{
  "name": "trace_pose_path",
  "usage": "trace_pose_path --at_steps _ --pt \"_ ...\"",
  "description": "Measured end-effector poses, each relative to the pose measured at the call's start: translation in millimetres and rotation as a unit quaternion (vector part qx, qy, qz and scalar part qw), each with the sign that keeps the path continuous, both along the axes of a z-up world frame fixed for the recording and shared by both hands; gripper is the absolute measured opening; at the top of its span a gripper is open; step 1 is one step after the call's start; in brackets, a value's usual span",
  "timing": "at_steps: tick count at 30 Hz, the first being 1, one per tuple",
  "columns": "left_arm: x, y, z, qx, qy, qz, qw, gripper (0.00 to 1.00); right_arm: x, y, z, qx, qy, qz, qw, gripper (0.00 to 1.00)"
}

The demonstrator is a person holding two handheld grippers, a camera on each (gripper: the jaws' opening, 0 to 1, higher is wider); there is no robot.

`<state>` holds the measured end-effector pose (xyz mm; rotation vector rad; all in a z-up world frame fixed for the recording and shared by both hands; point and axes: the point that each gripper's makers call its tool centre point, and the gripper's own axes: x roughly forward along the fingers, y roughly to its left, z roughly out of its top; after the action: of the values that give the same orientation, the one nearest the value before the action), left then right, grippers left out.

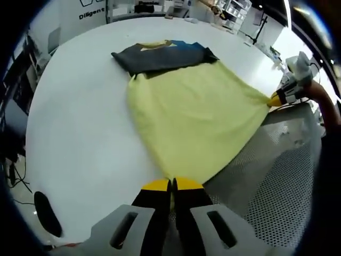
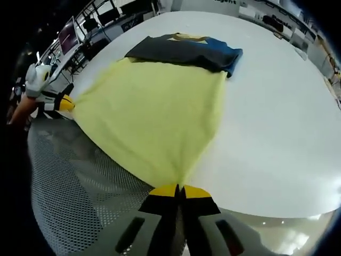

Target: Fold the garment on the visible template until the final outline fits inside the template.

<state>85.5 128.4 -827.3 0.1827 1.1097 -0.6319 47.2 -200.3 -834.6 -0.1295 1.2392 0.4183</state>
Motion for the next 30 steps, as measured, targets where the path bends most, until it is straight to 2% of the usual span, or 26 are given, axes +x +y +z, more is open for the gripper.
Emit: trace_pose_path --at_steps 3,4,18,30 --pt "3.0 -1.1 6.0 -0.009 -0.006 0.005 0.9999 0.00 3.5 -0.1 8.3 0.008 -0.010 -0.004 0.9999 0.00" --pt "6.1 -2.3 13.0 -0.019 -0.012 0.010 0.9997 0.00 4.5 -0.2 11.2 0.010 -0.013 -0.006 0.9999 0.00" --pt "26.6 0.2 41.7 -0.043 -0.048 0.027 0.9975 0.00 27.9 -4.6 50.1 0.035 -0.062 -0.025 0.9972 0.00" --pt "62.0 1.4 81.6 -0.067 -0.100 0.040 0.9919 0.00 59.3 -10.6 88.5 0.050 -0.115 -0.036 0.9914 0.00"
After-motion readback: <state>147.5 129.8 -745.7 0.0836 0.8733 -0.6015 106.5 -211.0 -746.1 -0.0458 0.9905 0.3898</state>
